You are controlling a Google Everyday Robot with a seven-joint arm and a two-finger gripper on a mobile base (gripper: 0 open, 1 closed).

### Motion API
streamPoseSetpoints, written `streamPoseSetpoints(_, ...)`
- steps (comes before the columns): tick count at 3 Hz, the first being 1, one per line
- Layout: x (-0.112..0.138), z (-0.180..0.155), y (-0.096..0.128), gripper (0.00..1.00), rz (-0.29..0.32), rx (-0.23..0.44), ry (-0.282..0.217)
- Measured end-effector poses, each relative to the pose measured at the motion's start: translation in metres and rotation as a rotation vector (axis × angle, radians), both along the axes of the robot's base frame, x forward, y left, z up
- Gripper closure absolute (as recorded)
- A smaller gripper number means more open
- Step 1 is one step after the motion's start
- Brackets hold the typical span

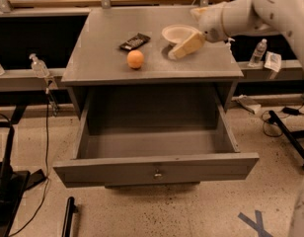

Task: Place orange into top drawer

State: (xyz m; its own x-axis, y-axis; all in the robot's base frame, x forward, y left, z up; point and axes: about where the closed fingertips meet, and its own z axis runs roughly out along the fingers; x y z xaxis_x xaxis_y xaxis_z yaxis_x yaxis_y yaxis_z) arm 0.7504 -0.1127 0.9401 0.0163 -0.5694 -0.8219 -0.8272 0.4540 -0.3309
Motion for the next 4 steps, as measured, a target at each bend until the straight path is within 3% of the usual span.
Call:
streamPoseSetpoints(1, 0.015, -0.019, 0.041, 0.0, 0.077, -0.033, -0.039)
streamPoseSetpoints(2, 0.029, -0.041, 0.068, 0.0, 0.118, -0.03, -0.023)
streamPoseSetpoints(3, 0.038, -0.058, 0.086, 0.0, 0.139, 0.003, 0.012)
streamPoseSetpoints(4, 0.042, -0.083, 0.107, 0.0, 0.17, 0.082, 0.117)
